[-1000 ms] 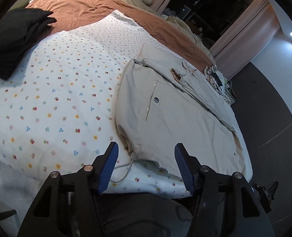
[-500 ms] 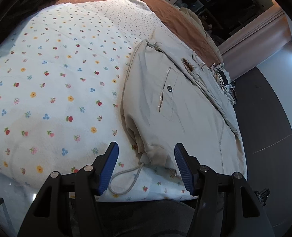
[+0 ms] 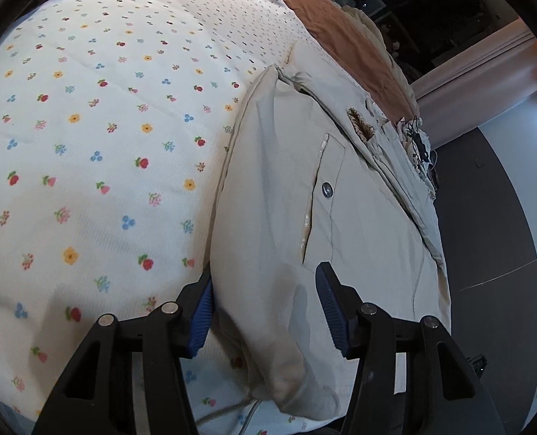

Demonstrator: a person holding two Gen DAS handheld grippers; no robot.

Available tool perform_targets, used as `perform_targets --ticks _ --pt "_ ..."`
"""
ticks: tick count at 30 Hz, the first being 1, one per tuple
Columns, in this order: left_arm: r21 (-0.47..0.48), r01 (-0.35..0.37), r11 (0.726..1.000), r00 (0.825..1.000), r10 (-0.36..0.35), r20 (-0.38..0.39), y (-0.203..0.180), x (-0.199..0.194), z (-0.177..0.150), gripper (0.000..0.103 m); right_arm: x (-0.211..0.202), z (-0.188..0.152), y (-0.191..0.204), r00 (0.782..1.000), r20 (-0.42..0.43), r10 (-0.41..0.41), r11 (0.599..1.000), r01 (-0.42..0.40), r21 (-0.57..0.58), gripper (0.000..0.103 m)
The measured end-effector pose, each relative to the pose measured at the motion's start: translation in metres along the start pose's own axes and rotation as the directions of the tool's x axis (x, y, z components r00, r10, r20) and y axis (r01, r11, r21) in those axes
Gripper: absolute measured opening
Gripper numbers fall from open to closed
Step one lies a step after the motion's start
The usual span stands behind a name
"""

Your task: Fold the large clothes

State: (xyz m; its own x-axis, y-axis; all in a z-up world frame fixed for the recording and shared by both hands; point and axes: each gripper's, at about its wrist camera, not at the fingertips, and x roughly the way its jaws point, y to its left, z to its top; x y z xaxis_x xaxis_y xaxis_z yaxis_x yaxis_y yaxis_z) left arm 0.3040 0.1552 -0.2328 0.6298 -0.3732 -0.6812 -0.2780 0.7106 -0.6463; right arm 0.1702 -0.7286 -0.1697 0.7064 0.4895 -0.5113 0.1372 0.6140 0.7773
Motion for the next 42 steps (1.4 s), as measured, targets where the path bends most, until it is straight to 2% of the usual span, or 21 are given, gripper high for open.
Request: perform_targets --ticks 4,7,10,11,12,13,14,16,19,24,30,37,42 --pt "-0.007 0.024 1.000 1.000 -0.024 -0.014 -0.001 0.008 0.006 0.051 0.012 0.009 0.003 1.000 0.003 0.001 1.000 -0.001 0.006 0.060" --pt "-0.005 0.038 0.999 0.999 -0.038 -0.020 0.000 0.006 0.003 0.048 0.016 0.010 -0.004 0.999 0.007 0.040 0.997 -0.041 0.069 0.060" --pt "-0.007 0.046 0.999 0.998 -0.046 -0.040 0.001 0.006 -0.005 0.033 0.017 0.004 -0.004 1.000 0.014 0.027 0.998 -0.028 0.056 0.056" --pt "-0.012 0.026 1.000 0.999 -0.026 -0.036 0.002 0.005 -0.008 0.017 0.018 0.001 -0.003 1.000 0.011 0.008 0.999 -0.009 0.044 0.047" --pt "-0.023 0.014 1.000 1.000 -0.014 -0.025 0.005 0.004 -0.009 0.014 0.018 -0.001 -0.004 1.000 0.014 -0.020 0.999 0.019 0.041 0.039" --pt "-0.040 0.027 0.999 1.000 -0.028 -0.013 0.007 0.002 -0.010 0.013 0.016 -0.002 -0.006 0.998 0.017 -0.053 0.997 0.052 0.051 0.015" --pt "-0.057 0.036 0.998 0.999 -0.036 0.002 0.009 -0.001 -0.012 0.011 0.015 -0.001 -0.010 0.998 0.018 -0.055 0.996 0.054 0.072 0.008" --pt "-0.062 0.044 0.997 0.999 -0.042 0.032 0.007 -0.008 -0.013 0.009 0.006 0.000 -0.013 0.998 0.042 -0.036 0.993 0.031 0.113 0.005" --pt "-0.056 0.070 0.996 0.995 -0.066 0.073 0.002 -0.024 -0.012 0.007 -0.014 0.002 0.001 0.996 0.085 -0.027 0.996 0.019 0.086 0.003" --pt "-0.057 0.119 0.991 0.986 -0.111 0.125 -0.004 -0.057 -0.010 0.006 -0.038 -0.001 0.030 0.993 0.107 0.040 0.999 -0.043 0.022 0.003" --pt "-0.041 0.192 0.980 0.966 -0.182 0.183 -0.017 -0.106 -0.012 0.006 -0.072 -0.008 0.048 0.987 0.113 0.116 0.993 -0.116 -0.010 0.003" --pt "-0.019 0.288 0.958 0.927 -0.273 0.258 -0.035 -0.167 -0.021 0.006 -0.136 -0.017 0.071 0.967 0.124 0.223 0.973 -0.213 -0.083 0.003" --pt "0.021 0.347 0.937 0.882 -0.334 0.332 -0.044 -0.221 -0.030 0.006 -0.178 -0.026 0.089 0.948 0.136 0.289 0.952 -0.269 -0.143 0.003"
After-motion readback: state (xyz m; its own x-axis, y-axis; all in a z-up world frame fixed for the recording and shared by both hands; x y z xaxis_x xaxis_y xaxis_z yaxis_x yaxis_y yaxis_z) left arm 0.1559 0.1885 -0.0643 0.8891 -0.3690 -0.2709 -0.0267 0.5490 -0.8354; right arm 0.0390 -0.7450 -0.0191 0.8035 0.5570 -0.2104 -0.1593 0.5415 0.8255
